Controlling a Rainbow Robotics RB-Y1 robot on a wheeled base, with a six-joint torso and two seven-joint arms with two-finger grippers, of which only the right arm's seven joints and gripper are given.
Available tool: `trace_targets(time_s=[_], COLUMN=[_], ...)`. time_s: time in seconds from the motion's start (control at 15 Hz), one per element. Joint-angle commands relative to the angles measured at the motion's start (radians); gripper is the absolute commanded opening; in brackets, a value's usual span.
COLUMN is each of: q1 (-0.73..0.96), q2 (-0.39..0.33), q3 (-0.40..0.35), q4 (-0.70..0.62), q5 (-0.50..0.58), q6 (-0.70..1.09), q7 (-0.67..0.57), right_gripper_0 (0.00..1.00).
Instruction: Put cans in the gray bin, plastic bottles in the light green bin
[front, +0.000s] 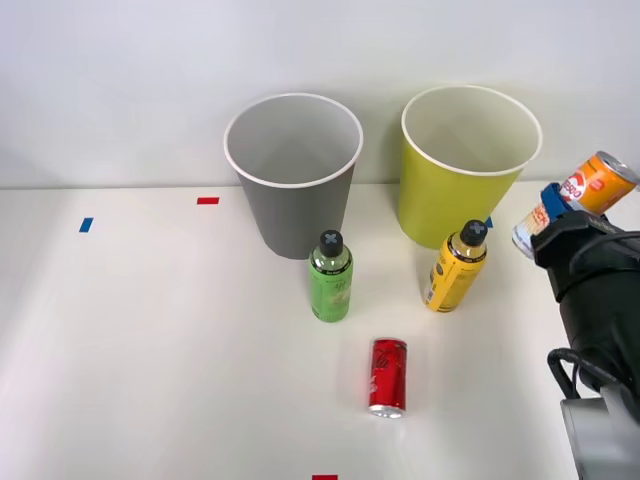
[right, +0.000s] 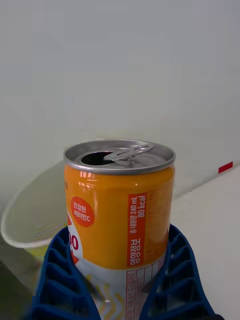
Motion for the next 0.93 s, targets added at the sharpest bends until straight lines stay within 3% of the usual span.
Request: trace_targets(time_s=[0.07,0.33,0.53,0.93], q1=[-0.015,-0.099,-0.208,-0.512], q2=[-0.014,-0.091,-0.105,-0.077], q3=[0.054,0.167,0.239,0.302], q4=[0.0,0.0,0.029,0.271], q5=[0.011,0.083,0.096,0.124], q6=[-0.111,-0.149,-0.149,-0.149], q7=[-0.015,-0.017,-0.017,-0.023], right_gripper_0=[0.0,0.0,0.0,0.0])
